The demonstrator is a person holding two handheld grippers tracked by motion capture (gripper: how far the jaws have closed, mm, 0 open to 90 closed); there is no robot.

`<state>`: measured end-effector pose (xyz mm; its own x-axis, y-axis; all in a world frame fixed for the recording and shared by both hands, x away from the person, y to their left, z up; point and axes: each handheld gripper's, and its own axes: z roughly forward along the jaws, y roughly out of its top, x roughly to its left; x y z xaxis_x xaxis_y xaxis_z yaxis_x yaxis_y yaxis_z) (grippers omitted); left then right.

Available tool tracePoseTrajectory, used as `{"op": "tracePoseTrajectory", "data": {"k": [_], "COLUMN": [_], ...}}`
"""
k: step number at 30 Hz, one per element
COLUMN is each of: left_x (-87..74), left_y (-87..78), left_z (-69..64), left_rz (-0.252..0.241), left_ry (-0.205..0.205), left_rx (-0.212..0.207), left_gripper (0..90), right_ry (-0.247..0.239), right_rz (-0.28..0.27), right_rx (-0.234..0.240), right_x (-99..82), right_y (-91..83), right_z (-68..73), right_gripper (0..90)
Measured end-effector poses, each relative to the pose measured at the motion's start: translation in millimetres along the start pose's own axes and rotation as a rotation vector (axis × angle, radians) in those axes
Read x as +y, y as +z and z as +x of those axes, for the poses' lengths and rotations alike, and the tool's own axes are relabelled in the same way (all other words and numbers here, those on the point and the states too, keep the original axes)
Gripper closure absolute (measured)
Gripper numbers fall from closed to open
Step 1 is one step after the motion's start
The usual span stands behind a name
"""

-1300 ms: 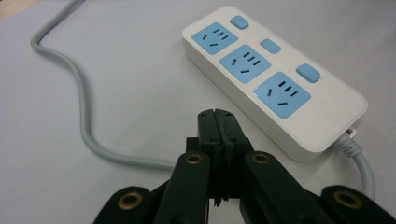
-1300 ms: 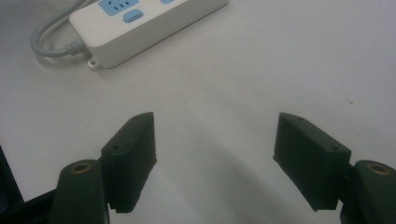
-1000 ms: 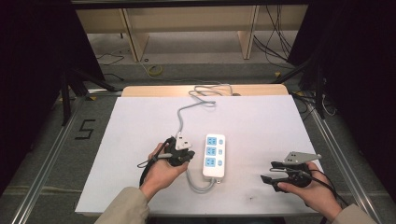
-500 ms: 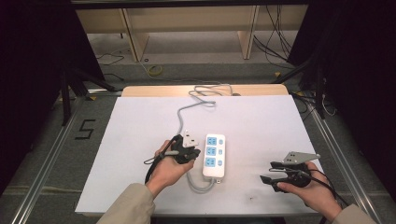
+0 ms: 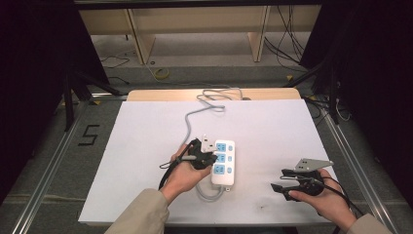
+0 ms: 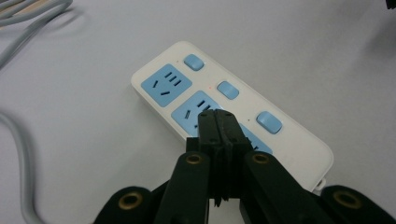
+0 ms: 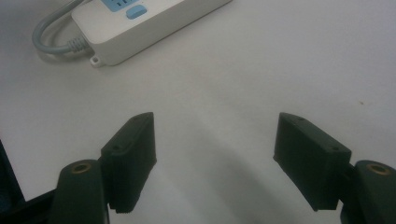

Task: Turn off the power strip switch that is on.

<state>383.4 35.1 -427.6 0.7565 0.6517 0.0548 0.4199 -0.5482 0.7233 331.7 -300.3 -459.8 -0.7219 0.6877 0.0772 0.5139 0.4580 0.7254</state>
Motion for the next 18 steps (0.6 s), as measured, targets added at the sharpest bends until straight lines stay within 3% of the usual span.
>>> {"op": "tracePoseTrajectory", "data": {"k": [18], "left_x": [13.7], "left_y": [17.9], "left_z": [-10.5], "left_rz": [0.016], "left_ry": [0.026], "left_rx": [-0.021], "left_gripper": [89.9], "right_ry": [-0.001], "right_rz": [0.000], "right_rx": [0.000], "right_x": [-0.4], "right_y": [-0.1], "right_z": [-0.1], "right_gripper": [29.7]}}
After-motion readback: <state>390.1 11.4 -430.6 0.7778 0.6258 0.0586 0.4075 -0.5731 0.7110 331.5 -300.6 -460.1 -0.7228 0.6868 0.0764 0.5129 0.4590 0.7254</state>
